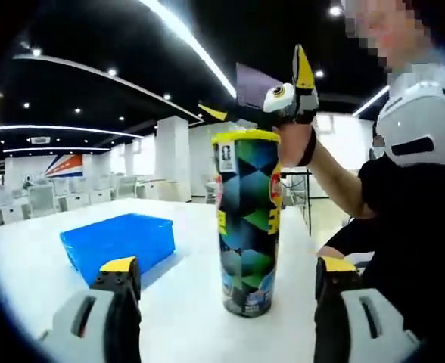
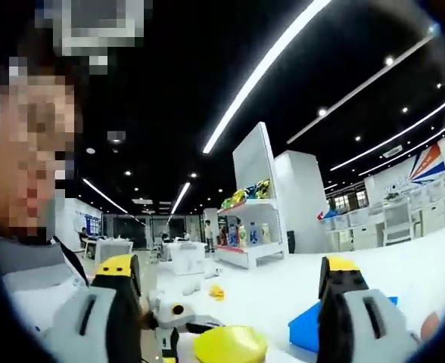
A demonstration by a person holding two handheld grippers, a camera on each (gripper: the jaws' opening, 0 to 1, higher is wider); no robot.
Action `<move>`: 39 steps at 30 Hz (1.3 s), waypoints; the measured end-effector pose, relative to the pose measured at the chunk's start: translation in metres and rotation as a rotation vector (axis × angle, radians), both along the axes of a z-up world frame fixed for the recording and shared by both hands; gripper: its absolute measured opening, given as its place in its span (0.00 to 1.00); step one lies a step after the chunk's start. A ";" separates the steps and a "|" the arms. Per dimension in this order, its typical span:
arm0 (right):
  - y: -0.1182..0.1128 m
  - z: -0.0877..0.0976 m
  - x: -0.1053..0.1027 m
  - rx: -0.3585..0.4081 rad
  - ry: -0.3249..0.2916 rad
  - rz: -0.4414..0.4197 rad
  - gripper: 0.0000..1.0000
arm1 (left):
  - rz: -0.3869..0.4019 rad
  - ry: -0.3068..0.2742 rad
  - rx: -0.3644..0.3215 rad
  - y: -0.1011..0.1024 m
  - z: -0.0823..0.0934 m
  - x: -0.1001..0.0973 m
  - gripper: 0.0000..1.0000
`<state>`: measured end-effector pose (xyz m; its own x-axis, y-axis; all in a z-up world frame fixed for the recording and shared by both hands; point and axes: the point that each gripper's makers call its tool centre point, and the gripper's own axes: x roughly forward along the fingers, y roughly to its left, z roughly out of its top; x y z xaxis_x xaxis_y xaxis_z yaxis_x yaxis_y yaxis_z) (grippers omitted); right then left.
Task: Open the lid of the chip container on the table, take out the chips, place them into the box in front of the container, and close the lid
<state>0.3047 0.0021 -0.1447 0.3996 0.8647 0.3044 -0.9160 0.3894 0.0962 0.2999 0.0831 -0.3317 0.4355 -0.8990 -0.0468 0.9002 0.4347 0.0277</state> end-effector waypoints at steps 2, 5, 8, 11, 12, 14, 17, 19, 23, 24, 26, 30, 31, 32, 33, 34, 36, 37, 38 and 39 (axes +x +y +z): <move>-0.009 0.002 0.007 0.000 -0.007 -0.032 0.94 | 0.058 -0.038 -0.015 0.020 0.014 0.014 0.95; -0.027 0.002 0.022 -0.016 -0.016 -0.100 0.95 | 0.121 -0.062 -0.021 0.043 0.030 0.031 0.95; -0.043 -0.007 0.042 -0.015 -0.002 -0.156 0.94 | 0.158 -0.091 -0.016 0.054 0.042 0.043 0.91; -0.057 -0.025 0.065 -0.013 0.054 -0.195 0.93 | 0.177 -0.112 -0.020 0.058 0.052 0.054 0.90; -0.062 -0.034 0.074 -0.011 0.068 -0.211 0.92 | 0.182 -0.118 -0.024 0.058 0.054 0.057 0.90; -0.071 -0.047 0.088 -0.016 0.077 -0.233 0.90 | 0.202 -0.126 -0.034 0.060 0.059 0.069 0.88; -0.080 -0.062 0.108 0.005 0.086 -0.264 0.89 | 0.220 -0.113 -0.043 0.061 0.056 0.089 0.82; -0.083 -0.075 0.123 0.006 0.097 -0.283 0.88 | 0.248 -0.094 -0.033 0.063 0.045 0.108 0.81; -0.082 -0.107 0.146 -0.003 0.134 -0.289 0.88 | 0.279 0.029 -0.104 0.064 0.019 0.142 0.80; -0.080 -0.114 0.148 -0.008 0.136 -0.281 0.87 | 0.291 0.050 -0.108 0.065 0.012 0.149 0.80; -0.072 -0.131 0.154 -0.027 0.133 -0.261 0.87 | 0.315 0.089 -0.125 0.068 -0.003 0.166 0.83; -0.059 -0.179 0.169 -0.154 0.173 -0.261 0.85 | 0.331 0.129 -0.050 0.068 -0.041 0.183 0.81; -0.054 -0.192 0.171 -0.179 0.188 -0.249 0.85 | 0.332 0.141 -0.043 0.067 -0.046 0.185 0.80; -0.052 -0.201 0.173 -0.193 0.203 -0.245 0.84 | 0.334 0.150 -0.035 0.066 -0.052 0.188 0.80; -0.049 -0.209 0.175 -0.207 0.214 -0.244 0.84 | 0.333 0.155 -0.031 0.064 -0.055 0.189 0.80; -0.047 -0.220 0.179 -0.223 0.227 -0.242 0.84 | 0.335 0.162 -0.026 0.062 -0.060 0.191 0.80; -0.045 -0.233 0.184 -0.252 0.246 -0.251 0.84 | 0.336 0.165 -0.023 0.061 -0.063 0.193 0.77; -0.044 -0.238 0.188 -0.256 0.256 -0.251 0.83 | 0.339 0.169 -0.022 0.059 -0.064 0.195 0.74; -0.043 -0.242 0.190 -0.258 0.263 -0.255 0.82 | 0.345 0.168 -0.020 0.058 -0.065 0.197 0.72; -0.042 -0.243 0.192 -0.259 0.278 -0.264 0.80 | 0.354 0.162 -0.022 0.057 -0.065 0.199 0.69</move>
